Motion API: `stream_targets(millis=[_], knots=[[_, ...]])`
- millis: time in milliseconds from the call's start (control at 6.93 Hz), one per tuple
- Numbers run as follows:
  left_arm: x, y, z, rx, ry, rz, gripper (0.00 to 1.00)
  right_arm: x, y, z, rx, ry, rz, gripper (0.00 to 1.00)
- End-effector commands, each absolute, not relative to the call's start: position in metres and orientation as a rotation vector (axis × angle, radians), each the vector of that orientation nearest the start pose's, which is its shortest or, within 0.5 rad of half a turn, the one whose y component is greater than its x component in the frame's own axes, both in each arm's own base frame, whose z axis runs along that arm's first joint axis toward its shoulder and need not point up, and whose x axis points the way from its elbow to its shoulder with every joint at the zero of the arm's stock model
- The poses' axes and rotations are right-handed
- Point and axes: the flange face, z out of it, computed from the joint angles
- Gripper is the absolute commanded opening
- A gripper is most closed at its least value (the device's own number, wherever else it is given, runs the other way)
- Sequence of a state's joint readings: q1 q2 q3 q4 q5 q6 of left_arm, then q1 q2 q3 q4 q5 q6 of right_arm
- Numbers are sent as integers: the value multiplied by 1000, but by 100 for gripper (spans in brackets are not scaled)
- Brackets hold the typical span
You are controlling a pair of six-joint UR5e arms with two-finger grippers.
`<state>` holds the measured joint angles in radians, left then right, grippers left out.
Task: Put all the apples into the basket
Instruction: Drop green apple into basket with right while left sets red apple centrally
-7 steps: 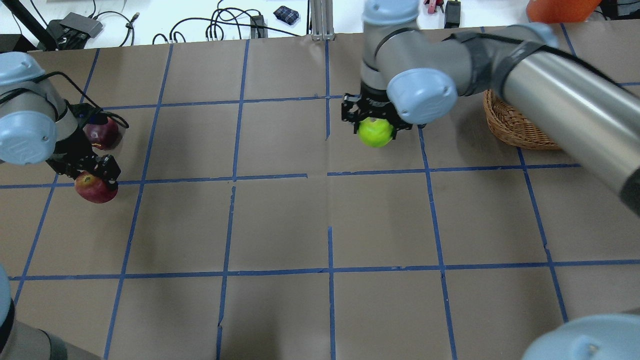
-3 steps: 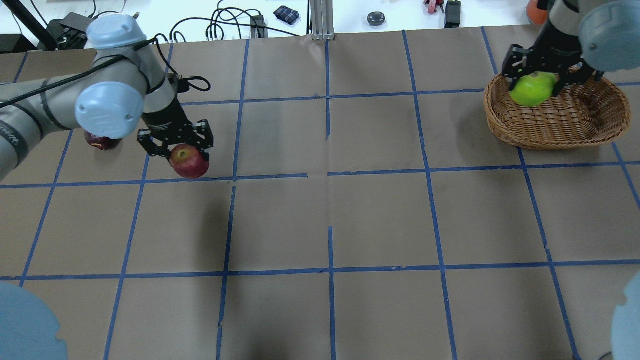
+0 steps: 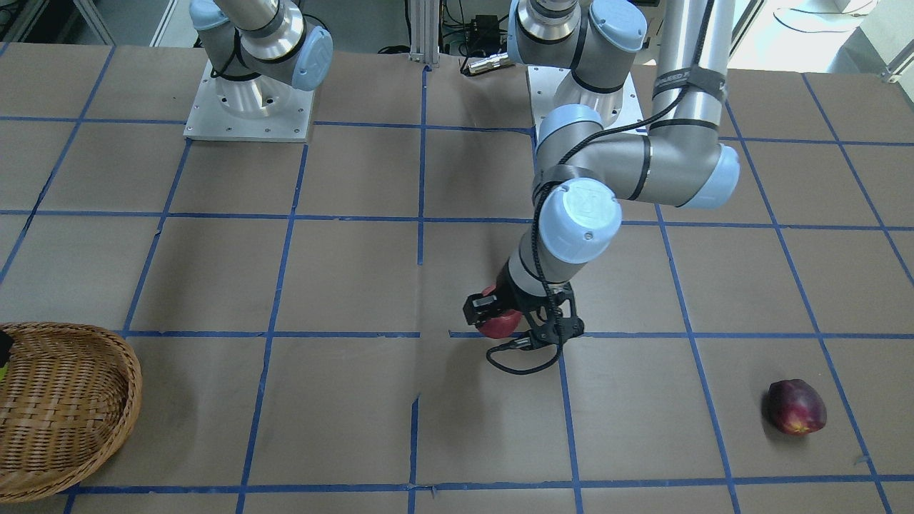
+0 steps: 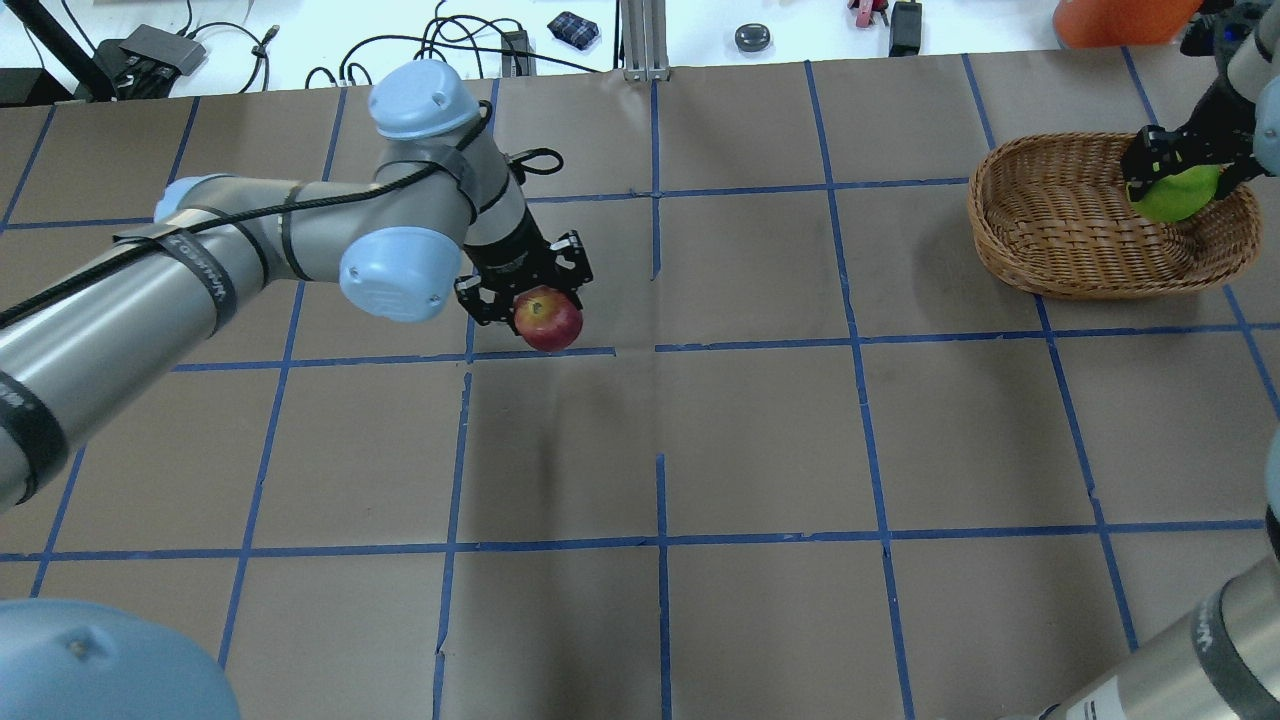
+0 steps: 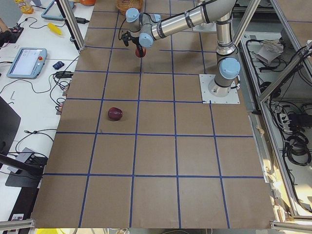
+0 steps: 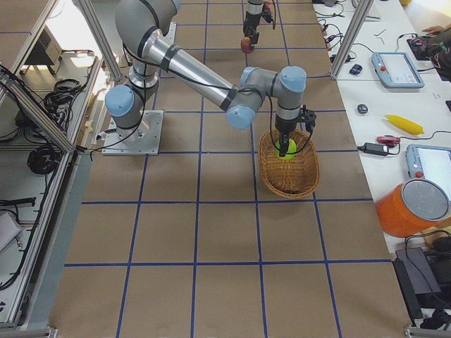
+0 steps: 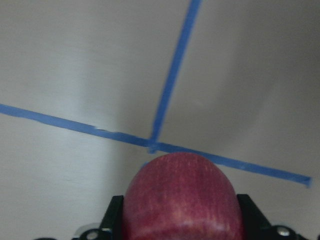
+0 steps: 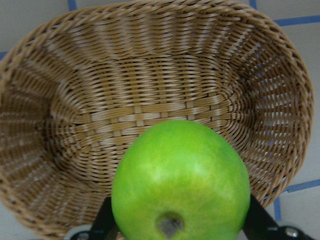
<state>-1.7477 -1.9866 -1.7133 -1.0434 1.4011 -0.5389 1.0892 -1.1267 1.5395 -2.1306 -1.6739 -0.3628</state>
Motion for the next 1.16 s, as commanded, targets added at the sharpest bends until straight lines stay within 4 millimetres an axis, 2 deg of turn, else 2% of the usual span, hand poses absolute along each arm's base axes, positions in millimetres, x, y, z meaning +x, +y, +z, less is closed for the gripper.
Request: stream_targets(millis=[0, 144, 289, 433, 578, 722, 866, 1011], knots=[[-313, -551, 210, -706, 3245, 141, 38, -230, -649, 261, 188, 3313, -203, 0], [-314, -552, 203, -718, 3237, 150, 87, -231, -650, 253, 189, 3307, -192, 0], [-315, -553, 200, -760, 3224, 155, 100, -237, -650, 235, 207, 3316, -138, 10], [-312, -554, 212, -761, 3230, 121, 100, -249, -650, 230, 230, 3360, -172, 22], [-301, -562, 233, -765, 3230, 66, 100, -251, -652, 226, 234, 3361, -188, 64], [-259, -580, 247, -726, 3190, -15, 100, -251, -652, 227, 246, 3358, -193, 100], [-211, -588, 261, -565, 3201, 2, 100, -250, -652, 232, 246, 3355, -199, 100], [-154, -596, 278, -435, 3167, -18, 100, -243, -651, 255, 236, 3369, -236, 100]])
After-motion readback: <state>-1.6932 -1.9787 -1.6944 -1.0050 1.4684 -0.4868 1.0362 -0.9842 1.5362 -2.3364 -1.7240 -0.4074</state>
